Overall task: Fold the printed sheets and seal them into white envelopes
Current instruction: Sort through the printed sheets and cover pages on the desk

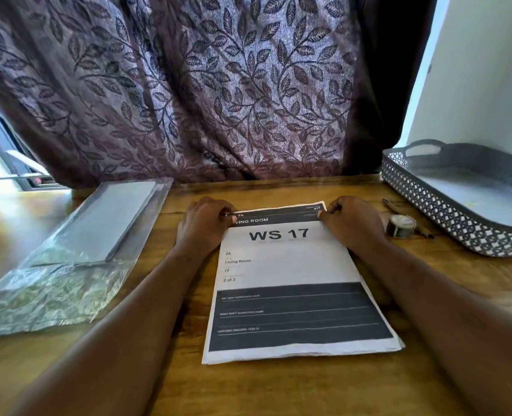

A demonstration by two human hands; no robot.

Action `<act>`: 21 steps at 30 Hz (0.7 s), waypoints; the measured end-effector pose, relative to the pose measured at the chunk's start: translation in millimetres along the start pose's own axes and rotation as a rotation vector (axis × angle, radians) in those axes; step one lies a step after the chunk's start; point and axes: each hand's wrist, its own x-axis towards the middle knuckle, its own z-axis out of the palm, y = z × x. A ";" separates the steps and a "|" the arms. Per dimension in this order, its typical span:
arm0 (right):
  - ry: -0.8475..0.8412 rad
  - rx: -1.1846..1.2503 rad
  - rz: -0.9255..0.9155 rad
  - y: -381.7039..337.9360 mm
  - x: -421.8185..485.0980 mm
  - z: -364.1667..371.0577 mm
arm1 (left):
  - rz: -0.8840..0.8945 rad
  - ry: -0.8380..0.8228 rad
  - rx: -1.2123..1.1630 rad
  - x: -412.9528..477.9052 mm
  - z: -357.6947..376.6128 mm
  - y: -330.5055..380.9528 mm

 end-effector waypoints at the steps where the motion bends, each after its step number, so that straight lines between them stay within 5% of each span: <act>1: 0.000 -0.009 -0.001 0.3 0.9 0.8 | 0.006 0.009 0.005 -0.4 -0.2 1.1; 21: 0.036 0.255 0.045 6.1 1.6 -3.0 | -0.011 0.114 -0.115 0.8 -0.5 5.1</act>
